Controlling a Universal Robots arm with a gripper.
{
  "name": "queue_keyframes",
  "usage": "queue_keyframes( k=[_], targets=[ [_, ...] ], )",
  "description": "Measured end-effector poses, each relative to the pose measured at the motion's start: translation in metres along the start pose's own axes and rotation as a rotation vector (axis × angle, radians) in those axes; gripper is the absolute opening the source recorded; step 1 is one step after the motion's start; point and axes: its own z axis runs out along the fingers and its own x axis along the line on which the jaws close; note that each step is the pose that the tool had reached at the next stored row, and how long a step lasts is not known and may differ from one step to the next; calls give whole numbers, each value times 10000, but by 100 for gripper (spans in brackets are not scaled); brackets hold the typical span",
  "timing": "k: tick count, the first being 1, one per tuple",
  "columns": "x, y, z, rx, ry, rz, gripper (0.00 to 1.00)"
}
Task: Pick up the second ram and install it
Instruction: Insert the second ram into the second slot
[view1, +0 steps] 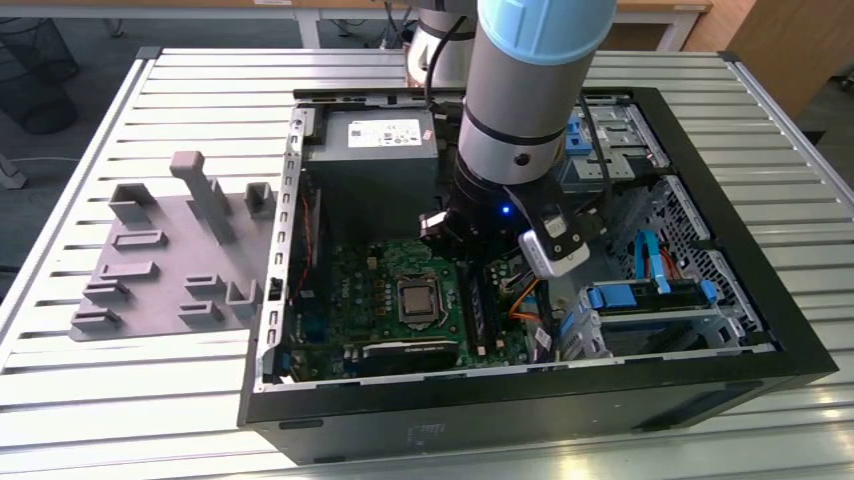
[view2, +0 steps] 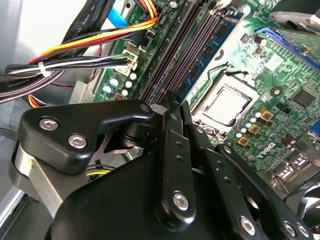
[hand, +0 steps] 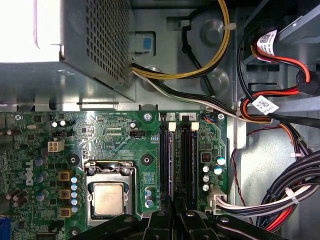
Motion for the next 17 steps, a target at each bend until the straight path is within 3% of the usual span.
queue_keyframes(
  k=[17],
  targets=[
    [-6,0,16,-4,8,47,14]
  ],
)
